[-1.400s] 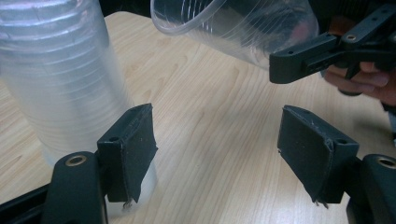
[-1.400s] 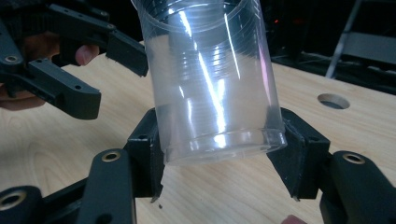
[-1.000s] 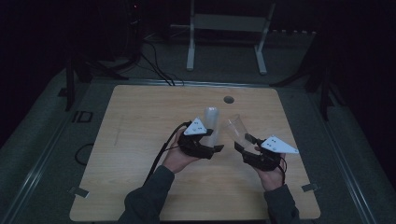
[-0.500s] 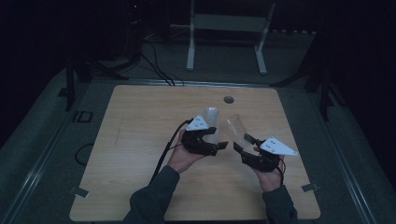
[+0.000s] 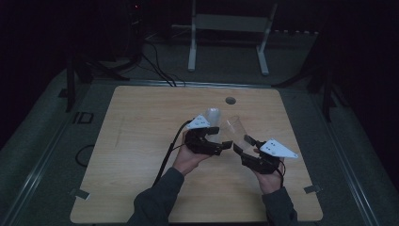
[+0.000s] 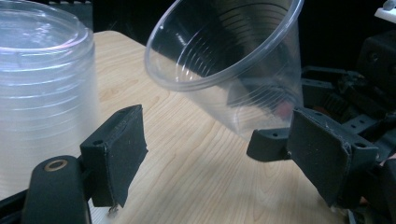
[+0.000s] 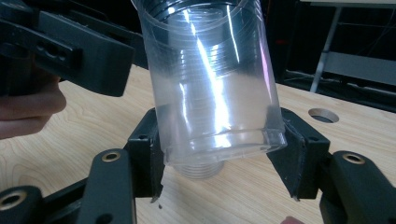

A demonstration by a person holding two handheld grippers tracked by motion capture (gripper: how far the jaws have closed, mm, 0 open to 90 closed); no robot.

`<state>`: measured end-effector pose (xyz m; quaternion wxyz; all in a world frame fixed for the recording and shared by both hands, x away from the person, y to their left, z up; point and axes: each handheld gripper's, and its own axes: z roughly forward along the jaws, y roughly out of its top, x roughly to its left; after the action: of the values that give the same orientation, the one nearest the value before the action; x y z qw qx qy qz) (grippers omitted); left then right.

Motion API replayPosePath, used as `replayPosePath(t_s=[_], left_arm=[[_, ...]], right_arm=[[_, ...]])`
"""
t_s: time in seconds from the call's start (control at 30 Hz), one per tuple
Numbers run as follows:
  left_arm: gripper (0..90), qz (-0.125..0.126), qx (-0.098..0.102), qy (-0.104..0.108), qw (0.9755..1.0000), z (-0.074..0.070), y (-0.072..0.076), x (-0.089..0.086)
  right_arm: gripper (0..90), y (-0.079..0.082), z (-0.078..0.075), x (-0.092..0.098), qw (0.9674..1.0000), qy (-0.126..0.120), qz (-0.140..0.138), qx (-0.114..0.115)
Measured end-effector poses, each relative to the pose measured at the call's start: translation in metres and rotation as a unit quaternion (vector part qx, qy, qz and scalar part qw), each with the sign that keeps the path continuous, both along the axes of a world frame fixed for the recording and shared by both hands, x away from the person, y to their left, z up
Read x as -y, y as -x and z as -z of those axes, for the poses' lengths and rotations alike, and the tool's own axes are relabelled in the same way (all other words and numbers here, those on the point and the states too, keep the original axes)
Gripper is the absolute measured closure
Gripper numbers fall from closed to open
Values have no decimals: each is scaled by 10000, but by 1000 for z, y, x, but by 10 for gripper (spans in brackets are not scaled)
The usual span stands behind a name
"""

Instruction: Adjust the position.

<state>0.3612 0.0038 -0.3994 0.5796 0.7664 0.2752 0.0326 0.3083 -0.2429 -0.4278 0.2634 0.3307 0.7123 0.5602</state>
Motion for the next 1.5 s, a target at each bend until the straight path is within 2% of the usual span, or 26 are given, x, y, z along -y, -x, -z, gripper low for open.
replayPosePath(t_s=[0.23, 0.53, 0.7, 0.9, 1.13, 1.2, 1.3, 1.5], left_arm=[[175, 12, -32, 96, 9999, 1, 0, 6], [172, -26, -106, 436, 9990, 4, 0, 10], [173, -128, -233, 856, 9960, 9, 0, 11], [173, -194, -287, 1107, 9932, 8, 0, 13], [173, -242, -312, 1243, 9915, 7, -1, 12], [177, -273, -351, 1358, 9897, 8, -1, 12], [209, -316, -319, 1438, 9886, 8, 0, 12], [285, -340, -248, 1460, 9884, 9, 3, 13]], right_arm=[[417, 1, 1, -7, 10000, 17, -50, 38], [417, 2, 4, -12, 9999, 36, -112, 36], [417, 2, 4, -14, 9999, 19, -114, 25], [416, 1, 6, -14, 9999, 23, -108, 7], [417, 1, 7, -15, 9999, 62, -139, -21], [416, 0, 8, -16, 9998, 89, -160, -59], [416, 0, 9, -17, 9998, 110, -177, -76], [414, -1, 10, -17, 9997, 117, -200, -114]])
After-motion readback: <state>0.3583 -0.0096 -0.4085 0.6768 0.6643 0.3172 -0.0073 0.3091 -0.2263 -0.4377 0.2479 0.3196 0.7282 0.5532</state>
